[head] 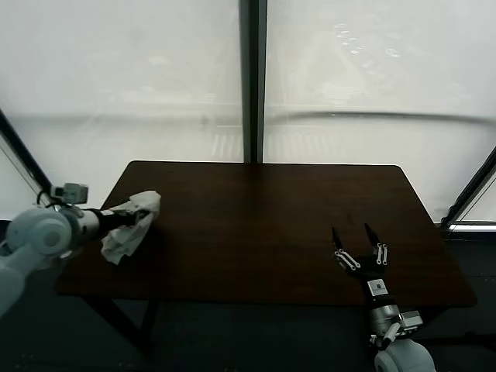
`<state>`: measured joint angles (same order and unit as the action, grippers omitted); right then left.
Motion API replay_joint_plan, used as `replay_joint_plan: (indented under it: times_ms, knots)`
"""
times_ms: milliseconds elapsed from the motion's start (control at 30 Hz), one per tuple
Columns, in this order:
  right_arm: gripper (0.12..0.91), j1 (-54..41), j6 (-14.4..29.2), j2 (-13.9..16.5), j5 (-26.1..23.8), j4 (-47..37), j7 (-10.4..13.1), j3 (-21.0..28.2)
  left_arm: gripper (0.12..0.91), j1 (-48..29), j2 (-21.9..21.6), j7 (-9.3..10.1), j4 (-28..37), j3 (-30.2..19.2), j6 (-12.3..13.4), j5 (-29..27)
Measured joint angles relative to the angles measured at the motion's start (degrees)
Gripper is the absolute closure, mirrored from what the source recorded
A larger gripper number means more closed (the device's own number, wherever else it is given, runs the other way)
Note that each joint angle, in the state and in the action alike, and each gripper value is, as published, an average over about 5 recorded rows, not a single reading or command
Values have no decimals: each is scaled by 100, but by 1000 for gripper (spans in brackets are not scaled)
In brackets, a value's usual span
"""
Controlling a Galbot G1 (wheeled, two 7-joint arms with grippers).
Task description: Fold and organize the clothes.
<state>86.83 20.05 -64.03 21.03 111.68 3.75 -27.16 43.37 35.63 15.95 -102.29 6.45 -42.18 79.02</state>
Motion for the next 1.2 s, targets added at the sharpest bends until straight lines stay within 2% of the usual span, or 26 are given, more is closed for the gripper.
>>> replay_joint_plan:
  times_ms: [133,200,267,367,467,567,733,1000,1100,1200]
  knots:
    - [118,131,-444,70,139,156,105,69,824,45,871,267,199,-88,-2,-159]
    - [118,114,-756,100,259,206,155,136,767,84,1066,460,123,-70,-2,-35]
    - [118,36,-1105,112,407,230,205,232,653,120,1127,606,-67,-32,-2,123]
    - [118,-183,-1638,134,746,262,293,434,465,175,1032,721,-516,59,-2,340]
    - [118,-465,-2155,185,1193,269,455,677,283,231,828,775,-1018,188,-2,454]
    - [118,-789,-2552,217,1736,222,685,961,160,293,630,774,-1452,336,37,400]
    - [118,-1384,-3021,147,2540,76,1091,1552,125,464,337,752,-1861,644,274,197]
    - [118,-2460,-3762,-222,3509,-153,1863,2499,123,1043,-25,724,-2164,1415,521,2]
    - [118,-2807,-4041,-410,3744,-285,2029,2758,123,1320,-60,692,-2245,1705,555,-80]
    - [118,-3093,-4312,-638,4033,-480,2072,2926,123,1547,-50,675,-2308,1910,577,-159]
